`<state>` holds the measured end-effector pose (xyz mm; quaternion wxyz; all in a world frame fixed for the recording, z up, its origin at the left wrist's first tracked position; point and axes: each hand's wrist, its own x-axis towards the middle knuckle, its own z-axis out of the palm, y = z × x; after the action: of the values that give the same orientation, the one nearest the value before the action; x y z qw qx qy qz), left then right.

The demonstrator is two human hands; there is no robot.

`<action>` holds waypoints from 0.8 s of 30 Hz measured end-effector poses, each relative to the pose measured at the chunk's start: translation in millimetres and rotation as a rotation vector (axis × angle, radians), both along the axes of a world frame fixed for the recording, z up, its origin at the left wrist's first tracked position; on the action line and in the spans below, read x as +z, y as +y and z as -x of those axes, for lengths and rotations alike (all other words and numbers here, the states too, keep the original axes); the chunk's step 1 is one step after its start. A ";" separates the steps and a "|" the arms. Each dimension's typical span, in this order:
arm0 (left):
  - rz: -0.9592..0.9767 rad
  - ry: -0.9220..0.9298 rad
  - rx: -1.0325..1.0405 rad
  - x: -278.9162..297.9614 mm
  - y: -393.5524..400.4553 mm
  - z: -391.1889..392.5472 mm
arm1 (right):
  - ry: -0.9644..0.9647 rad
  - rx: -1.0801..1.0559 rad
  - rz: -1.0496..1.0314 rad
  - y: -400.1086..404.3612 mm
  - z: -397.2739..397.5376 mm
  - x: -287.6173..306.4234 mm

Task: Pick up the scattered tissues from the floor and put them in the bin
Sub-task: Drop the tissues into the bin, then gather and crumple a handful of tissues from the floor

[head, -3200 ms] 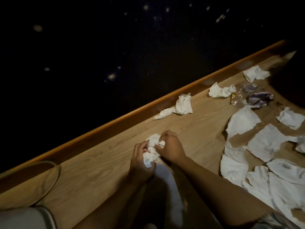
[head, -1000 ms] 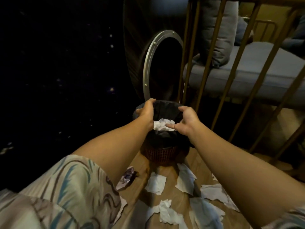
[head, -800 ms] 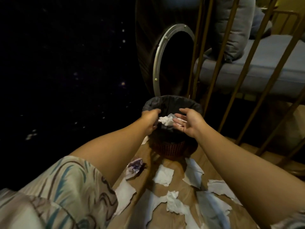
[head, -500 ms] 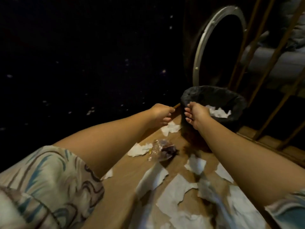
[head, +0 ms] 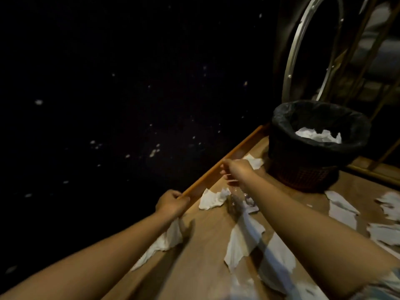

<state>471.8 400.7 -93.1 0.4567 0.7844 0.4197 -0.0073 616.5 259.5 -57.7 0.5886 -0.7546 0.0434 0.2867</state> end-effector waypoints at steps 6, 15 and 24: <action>-0.063 0.130 0.296 -84.4 -3.3 64.5 | -0.147 0.302 0.498 44.4 31.2 -49.5; -0.261 0.113 0.316 -147.3 -18.8 75.6 | -0.277 0.341 0.686 71.5 70.6 -147.8; -0.351 0.190 0.159 -181.2 -14.2 77.7 | -0.480 0.289 0.718 58.9 74.4 -187.5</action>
<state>394.1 386.4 -274.4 0.2709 0.8121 0.5160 0.0280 542.1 318.4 -245.2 0.2373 -0.9543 -0.1034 0.1497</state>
